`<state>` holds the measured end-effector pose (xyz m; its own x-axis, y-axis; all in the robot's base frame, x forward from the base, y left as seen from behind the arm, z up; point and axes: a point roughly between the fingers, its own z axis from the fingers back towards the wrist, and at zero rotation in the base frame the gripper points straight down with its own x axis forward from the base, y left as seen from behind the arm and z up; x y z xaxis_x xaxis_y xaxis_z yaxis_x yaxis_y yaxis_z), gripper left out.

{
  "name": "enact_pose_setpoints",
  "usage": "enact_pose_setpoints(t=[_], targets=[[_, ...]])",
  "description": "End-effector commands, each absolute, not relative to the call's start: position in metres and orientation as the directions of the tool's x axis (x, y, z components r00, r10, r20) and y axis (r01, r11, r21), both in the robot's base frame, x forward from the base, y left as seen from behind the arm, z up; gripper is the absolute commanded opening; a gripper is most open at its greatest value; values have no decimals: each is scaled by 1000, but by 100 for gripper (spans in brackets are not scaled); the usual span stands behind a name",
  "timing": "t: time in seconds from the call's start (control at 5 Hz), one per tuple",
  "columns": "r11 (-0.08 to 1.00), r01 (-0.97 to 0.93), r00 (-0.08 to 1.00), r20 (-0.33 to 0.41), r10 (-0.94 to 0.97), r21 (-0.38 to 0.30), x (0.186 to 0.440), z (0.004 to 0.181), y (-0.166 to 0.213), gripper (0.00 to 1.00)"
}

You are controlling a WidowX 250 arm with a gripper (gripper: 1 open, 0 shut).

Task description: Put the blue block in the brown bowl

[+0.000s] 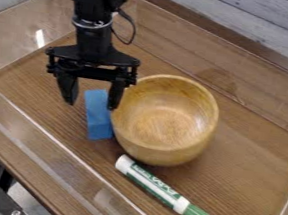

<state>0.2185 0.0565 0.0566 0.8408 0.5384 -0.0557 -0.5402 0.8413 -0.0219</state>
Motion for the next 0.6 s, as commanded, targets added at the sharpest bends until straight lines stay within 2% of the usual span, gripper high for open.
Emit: enact_pose_setpoints(t=[0.0, 0.4], targets=[[843, -537, 843, -38, 536, -26, 221, 56, 51, 100], [838, -544, 839, -33, 543, -37, 224, 57, 53, 100]])
